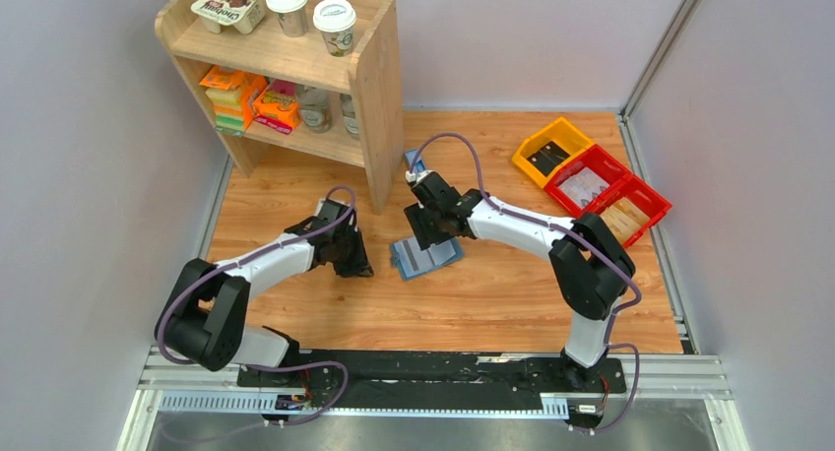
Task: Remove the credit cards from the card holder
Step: Remove the credit card from the card holder.
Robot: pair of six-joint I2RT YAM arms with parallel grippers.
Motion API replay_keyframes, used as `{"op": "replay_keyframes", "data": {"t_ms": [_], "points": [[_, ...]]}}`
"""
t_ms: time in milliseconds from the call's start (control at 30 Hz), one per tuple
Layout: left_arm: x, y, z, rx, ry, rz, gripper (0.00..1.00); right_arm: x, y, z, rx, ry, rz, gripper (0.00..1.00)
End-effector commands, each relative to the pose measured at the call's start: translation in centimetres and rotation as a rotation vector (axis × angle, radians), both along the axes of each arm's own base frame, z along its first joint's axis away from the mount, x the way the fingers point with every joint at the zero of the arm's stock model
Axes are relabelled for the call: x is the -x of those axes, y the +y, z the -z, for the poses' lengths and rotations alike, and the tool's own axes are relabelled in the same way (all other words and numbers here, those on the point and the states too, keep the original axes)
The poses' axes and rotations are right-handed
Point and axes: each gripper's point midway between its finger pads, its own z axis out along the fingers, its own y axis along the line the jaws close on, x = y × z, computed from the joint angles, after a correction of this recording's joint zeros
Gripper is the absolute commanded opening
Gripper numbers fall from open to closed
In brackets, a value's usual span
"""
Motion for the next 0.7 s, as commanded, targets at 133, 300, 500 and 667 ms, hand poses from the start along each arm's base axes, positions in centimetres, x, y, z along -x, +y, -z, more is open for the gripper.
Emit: {"op": "replay_keyframes", "data": {"t_ms": [133, 300, 500, 667], "points": [[-3.1, -2.2, -5.5, 0.146, -0.172, -0.034, 0.22, 0.7, 4.0, -2.4, -0.124, -0.032, -0.085, 0.67], [-4.3, -3.2, -6.6, 0.196, -0.192, -0.048, 0.27, 0.7, 4.9, -0.8, -0.106, -0.011, -0.067, 0.75], [-4.7, -3.7, -6.5, 0.218, -0.185, -0.050, 0.32, 0.8, 5.3, 1.0, -0.082, 0.030, -0.054, 0.80], [-4.8, -3.9, -6.5, 0.222, -0.182, -0.052, 0.34, 1.0, 5.2, 2.4, -0.058, 0.056, -0.051, 0.81]]}}
